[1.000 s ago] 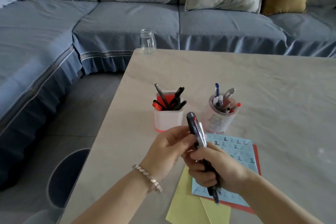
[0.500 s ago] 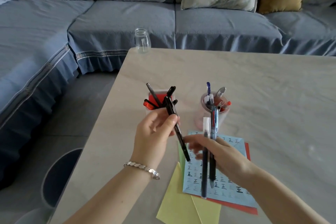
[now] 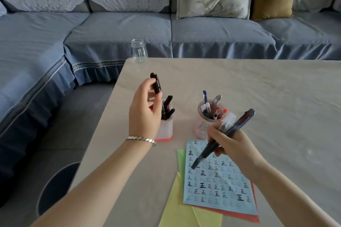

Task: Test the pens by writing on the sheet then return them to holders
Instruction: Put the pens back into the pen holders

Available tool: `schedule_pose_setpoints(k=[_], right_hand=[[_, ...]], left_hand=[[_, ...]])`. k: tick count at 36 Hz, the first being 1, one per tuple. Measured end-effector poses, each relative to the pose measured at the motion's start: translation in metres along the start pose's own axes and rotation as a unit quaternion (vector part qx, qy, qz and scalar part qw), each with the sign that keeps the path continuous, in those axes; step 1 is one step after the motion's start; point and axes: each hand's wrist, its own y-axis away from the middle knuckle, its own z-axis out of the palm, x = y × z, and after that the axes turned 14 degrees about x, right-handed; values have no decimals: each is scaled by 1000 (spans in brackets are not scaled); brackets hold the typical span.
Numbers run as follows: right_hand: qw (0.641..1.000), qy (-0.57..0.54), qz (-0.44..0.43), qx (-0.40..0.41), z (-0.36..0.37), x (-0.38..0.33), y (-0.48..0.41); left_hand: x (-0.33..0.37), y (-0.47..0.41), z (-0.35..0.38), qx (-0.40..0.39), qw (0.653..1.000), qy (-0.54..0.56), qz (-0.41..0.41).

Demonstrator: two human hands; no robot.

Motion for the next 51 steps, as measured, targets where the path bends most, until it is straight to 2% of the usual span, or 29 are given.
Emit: schedule_pose_setpoints(k=[3,5,10,15,19,21,24,27,29,31,33,36,39,42,44,49,51], right_hand=[[1000,-13,-2,19,-2,3,-3],[999,-25,-4,24,-3,3,-3],[998,-30,-41,33,-3,-2,-2],[997,-62,-21,31,-5,-4,-1],[995,-89,-3,40,-9,-9,2],[995,-75,-39,55,-9,-12,4],[982,-23,-148,119,-13,-14,5],[935,37,-286,209,-27,-17,6],[892,61,-372,249,-38,-20,5],[859,87,-421,279,-45,-24,0],[855,105,-414,293,-48,-25,-10],[890,113,-338,284,-44,-24,-32],[933,145,-239,227,-36,-24,-57],[933,252,-197,166,-26,-19,-78],[945,240,-168,147,-21,-12,-86],[940,106,-217,241,-17,3,-82],[925,72,-270,257,-17,7,-76]], left_hand=[[1,0,1,12,1000,20,5],[-1,3,2,-11,1000,10,25],[-21,22,3,-116,989,-91,19],[-28,38,0,-124,980,-153,32],[-5,42,7,-88,978,-122,142],[10,49,12,-113,978,-78,159],[30,55,21,-196,979,-29,47],[33,55,39,-263,956,-45,-123],[27,53,50,-301,935,-69,-177],[23,51,59,-343,917,-68,-191],[24,47,65,-365,910,-39,-193],[25,44,75,-368,908,-3,-197],[23,45,85,-358,906,-12,-224],[20,46,87,-343,914,-16,-216],[17,48,85,-336,916,9,-218],[9,51,85,-336,916,41,-217],[9,51,85,-335,916,39,-215]])
